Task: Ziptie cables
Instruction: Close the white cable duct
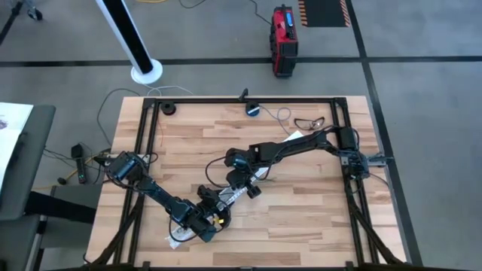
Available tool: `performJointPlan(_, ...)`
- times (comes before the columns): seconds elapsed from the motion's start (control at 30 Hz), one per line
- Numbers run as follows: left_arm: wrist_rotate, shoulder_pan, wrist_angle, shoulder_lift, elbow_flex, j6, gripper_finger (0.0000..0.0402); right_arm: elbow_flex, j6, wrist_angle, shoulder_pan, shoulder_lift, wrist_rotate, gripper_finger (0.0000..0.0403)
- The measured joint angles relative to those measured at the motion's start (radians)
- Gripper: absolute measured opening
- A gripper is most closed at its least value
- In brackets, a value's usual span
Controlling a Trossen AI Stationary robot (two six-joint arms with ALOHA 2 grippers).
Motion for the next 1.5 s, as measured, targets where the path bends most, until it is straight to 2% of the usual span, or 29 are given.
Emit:
performJointPlan(0.73, 0.028, 0.007, -0.047, 0.001, 0.000, 0.001, 0.0310, -0.004, -0.003, -0.027, -0.022, -0.065, 0.025, 0.0000)
performJointPlan(1.1, 0.019, 0.007, -0.052, 0.002, -0.001, 0.016, 0.0250, -0.003, -0.011, -0.084, -0.033, -0.077, -0.002, 0.0000)
performJointPlan(1.27, 0.017, 0.007, -0.050, 0.002, -0.002, 0.028, 0.0246, -0.003, -0.010, -0.167, -0.035, -0.092, -0.009, 0.0004)
performJointPlan(1.5, 0.016, 0.012, -0.054, 0.003, -0.002, 0.027, 0.0246, 0.000, -0.034, -0.165, -0.024, -0.102, -0.041, 0.0005)
